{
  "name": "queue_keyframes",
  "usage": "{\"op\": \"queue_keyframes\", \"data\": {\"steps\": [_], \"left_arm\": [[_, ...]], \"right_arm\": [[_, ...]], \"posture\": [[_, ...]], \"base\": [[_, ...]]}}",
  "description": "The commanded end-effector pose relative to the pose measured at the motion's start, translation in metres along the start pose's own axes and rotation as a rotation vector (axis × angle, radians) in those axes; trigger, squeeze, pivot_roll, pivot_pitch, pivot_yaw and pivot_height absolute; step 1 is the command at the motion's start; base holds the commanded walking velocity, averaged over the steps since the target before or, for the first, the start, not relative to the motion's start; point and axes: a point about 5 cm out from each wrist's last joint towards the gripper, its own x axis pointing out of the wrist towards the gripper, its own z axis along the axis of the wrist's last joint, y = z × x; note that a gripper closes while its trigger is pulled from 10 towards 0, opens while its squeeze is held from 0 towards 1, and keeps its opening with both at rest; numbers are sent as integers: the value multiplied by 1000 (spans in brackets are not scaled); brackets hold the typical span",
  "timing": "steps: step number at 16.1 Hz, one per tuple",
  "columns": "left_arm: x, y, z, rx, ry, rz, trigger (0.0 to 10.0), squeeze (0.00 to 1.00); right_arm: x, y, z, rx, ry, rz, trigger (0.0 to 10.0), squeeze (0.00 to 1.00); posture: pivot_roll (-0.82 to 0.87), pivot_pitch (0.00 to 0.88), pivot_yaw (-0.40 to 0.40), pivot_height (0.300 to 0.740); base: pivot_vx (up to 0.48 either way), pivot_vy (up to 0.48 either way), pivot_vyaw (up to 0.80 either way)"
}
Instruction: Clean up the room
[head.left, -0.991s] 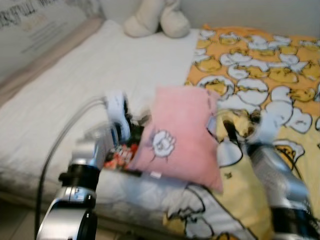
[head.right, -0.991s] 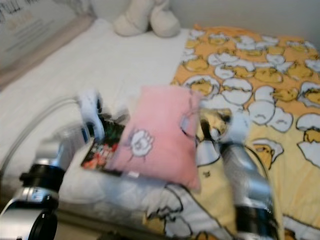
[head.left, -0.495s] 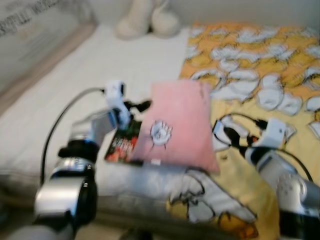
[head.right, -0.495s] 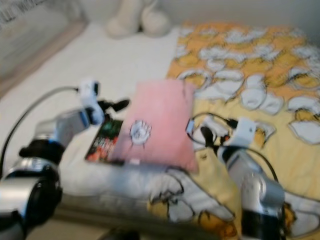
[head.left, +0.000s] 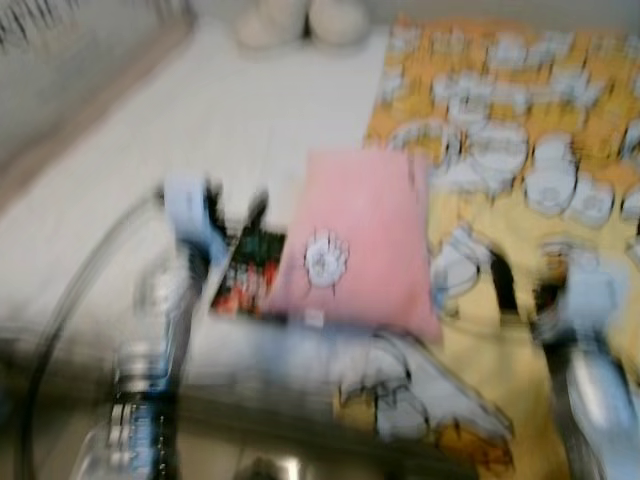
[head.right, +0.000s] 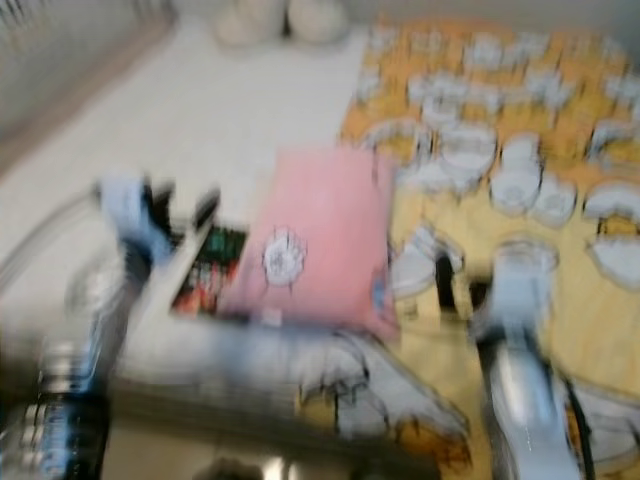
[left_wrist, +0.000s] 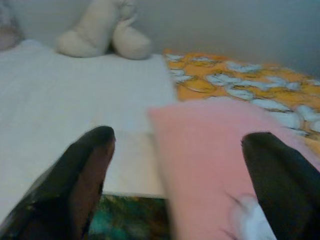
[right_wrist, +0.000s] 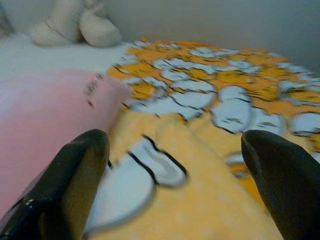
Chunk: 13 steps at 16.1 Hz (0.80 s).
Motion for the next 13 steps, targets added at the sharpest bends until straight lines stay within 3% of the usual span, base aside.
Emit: {"op": "queue_keyframes", "data": {"steps": [1,2,5,9,12,13], "left_arm": [[-1,-21,21,51,-82,-41,10000,0],[-11,-32,18,51,-119,25,10000,0],[-10,-32,10,16,-137,85,10000,0],[-8,-44,4,24,-92,90,10000,0],[-2,-43,-1,17,-74,107,10000,0],[-1,-45,-2,-27,-72,114,10000,0]], "right_arm": [[-4,6,11,-4,-60,9,10000,0],[-11,12,6,-16,-73,32,10000,0],[-4,18,-9,-31,-109,50,10000,0],[10,20,-16,-7,-144,24,10000,0],[15,19,-24,12,-124,8,10000,0],[16,20,-23,9,-132,18,10000,0]], "posture": [[-187,0,60,740],[-171,0,45,740],[-155,0,34,740],[-163,0,52,740],[-178,0,62,740],[-183,0,64,740]], "base": [[0,0,0],[0,0,0],[99,0,0],[480,0,0],[480,0,0],[480,0,0]]}}
